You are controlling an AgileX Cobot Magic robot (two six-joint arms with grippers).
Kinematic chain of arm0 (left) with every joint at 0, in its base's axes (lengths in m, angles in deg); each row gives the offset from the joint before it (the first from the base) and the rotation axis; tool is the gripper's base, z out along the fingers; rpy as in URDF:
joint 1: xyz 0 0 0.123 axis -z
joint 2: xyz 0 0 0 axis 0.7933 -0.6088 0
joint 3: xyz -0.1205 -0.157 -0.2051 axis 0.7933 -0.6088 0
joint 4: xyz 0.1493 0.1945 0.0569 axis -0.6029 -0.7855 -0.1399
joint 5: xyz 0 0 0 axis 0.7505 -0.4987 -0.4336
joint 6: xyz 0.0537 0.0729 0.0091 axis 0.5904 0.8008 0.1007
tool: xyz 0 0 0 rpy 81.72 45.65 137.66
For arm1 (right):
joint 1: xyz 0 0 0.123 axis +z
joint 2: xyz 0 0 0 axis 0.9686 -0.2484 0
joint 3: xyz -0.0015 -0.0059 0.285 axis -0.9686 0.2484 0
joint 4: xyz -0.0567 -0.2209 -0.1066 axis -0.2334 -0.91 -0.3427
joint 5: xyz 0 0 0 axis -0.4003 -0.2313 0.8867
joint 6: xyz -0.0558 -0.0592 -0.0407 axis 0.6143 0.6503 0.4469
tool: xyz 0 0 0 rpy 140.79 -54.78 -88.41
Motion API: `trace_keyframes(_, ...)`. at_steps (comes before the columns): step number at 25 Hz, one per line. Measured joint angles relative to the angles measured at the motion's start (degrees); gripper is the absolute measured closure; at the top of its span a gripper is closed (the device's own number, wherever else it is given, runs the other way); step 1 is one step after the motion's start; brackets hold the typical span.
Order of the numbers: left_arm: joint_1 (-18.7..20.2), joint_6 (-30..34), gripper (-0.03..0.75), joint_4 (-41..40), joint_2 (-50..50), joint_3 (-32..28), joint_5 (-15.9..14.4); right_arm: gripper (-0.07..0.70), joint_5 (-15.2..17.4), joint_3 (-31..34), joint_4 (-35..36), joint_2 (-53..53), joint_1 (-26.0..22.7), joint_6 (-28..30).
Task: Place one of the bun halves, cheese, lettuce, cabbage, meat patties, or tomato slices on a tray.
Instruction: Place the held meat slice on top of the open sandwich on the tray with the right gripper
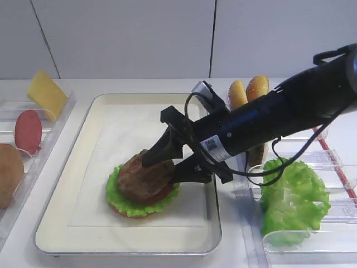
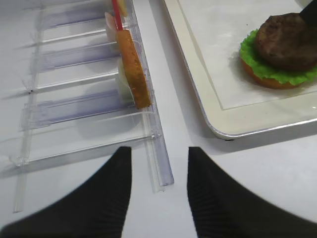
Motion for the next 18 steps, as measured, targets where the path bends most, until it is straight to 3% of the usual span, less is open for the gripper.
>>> trace_keyframes(8,0.0,0.0,0.461,0.0,0.0,0.0,0.0,0.192,1.6,-5.0,-11.4,0.0,0.0,-9.3)
trace_keyframes(18,0.0,0.0,0.461,0.0,0.0,0.0,0.0,0.191,6.9,-13.1,-27.5,0.0,0.0,-22.2)
